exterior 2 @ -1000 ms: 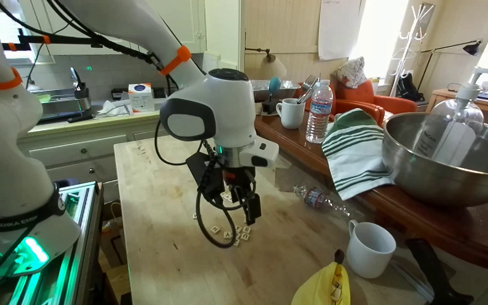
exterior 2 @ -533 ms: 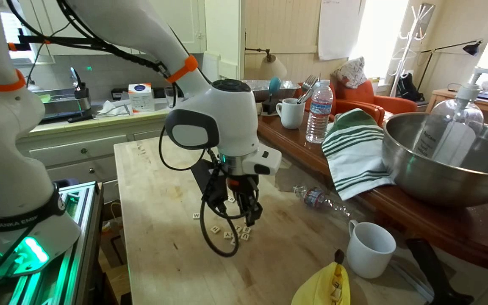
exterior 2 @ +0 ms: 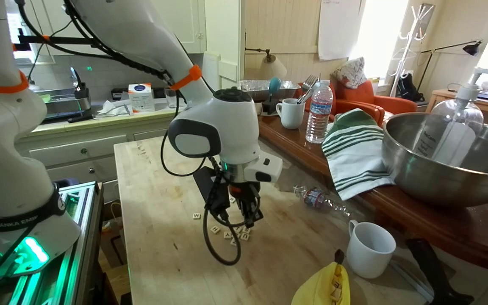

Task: Add a new letter tile to the end of the word

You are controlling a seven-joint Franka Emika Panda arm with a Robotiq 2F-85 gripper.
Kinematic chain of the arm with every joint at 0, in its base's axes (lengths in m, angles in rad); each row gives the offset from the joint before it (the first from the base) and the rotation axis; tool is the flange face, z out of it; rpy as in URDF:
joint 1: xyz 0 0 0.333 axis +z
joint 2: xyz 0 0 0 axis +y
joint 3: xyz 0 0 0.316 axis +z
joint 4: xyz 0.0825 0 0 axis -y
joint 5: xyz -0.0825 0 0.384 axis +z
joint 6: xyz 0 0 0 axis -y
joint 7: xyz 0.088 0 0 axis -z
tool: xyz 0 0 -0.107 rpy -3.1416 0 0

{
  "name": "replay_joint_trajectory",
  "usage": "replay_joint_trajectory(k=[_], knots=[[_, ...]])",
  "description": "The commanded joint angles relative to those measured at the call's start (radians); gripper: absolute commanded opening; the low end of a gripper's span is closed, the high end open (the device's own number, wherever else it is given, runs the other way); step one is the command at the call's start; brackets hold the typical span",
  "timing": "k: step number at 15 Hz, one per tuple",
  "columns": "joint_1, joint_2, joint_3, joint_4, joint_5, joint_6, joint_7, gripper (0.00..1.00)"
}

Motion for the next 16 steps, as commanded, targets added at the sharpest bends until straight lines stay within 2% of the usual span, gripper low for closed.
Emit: replay_joint_trajectory(k=[1, 16], knots=[[-0.029, 0.023, 0.029, 0.015, 0.003, 0.003, -0.006, 0.00], [-0.059, 0.092, 0.072, 0.064, 0.018, 0.031, 0.001, 0.00]])
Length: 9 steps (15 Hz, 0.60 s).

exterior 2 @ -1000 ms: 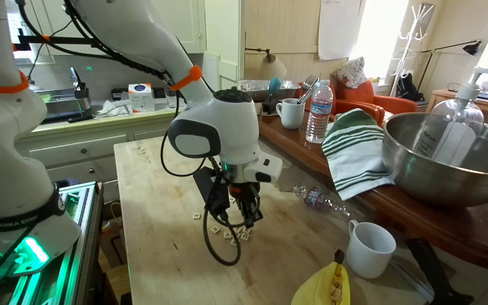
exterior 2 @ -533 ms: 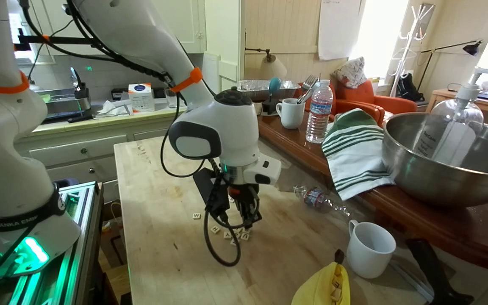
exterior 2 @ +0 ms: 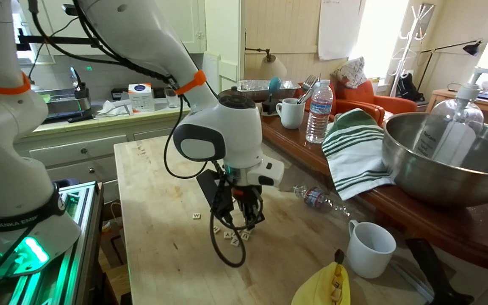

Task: Add a new letter tile to the end of the word

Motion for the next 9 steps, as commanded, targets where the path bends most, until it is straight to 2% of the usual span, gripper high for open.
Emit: replay_joint_trajectory(k=[1, 9], knots=[[-0.027, 0.053, 0.028, 0.044, 0.020, 0.030, 0.003, 0.00], [-0.031, 0.092, 0.051, 0.091, 0.008, 0.030, 0.025, 0.00]])
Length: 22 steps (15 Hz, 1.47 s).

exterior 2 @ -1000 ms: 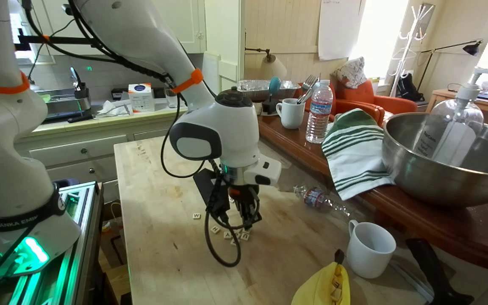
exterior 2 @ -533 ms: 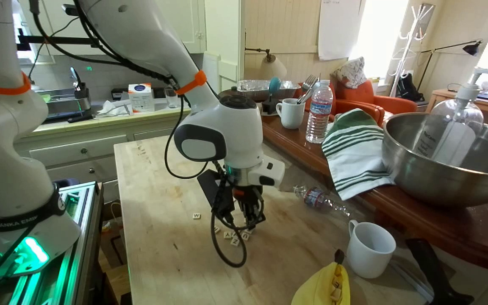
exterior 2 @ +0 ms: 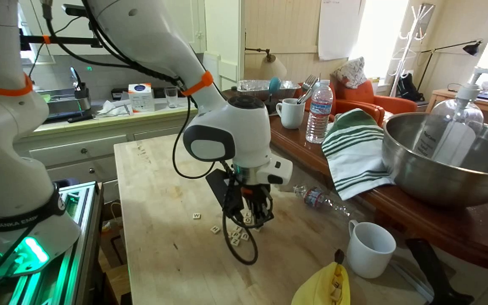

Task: Add a new letter tile to the end of the word

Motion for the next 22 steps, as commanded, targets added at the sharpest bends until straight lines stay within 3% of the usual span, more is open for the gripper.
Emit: replay_joint_trajectory(k=[1, 11, 22], knots=[[-0.011, 0.055, 0.029, 0.031, 0.006, 0.032, 0.016, 0.00], [0.000, 0.082, 0.062, 0.062, -0.004, 0.016, 0.021, 0.00], [0.004, 0.026, 0.133, -0.029, -0.007, 0.012, -0.073, 0.00]])
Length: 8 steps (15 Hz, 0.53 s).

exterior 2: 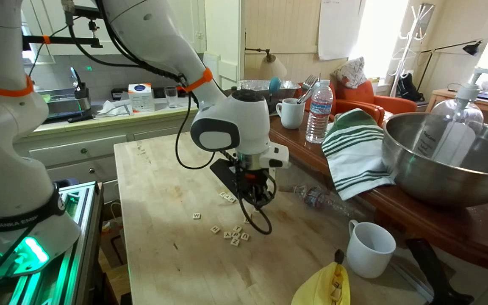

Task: Add a new letter tile to the end of the word

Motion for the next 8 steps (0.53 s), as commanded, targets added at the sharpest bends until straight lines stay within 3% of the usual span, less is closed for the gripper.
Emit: replay_joint_trajectory(k=[1, 8], knots=[[-0.001, 0.001, 0.025, -0.065, -0.011, 0.004, -0.061, 0.00], [0.000, -0.052, 0.029, -0.132, -0.063, -0.043, -0.284, 0.00]])
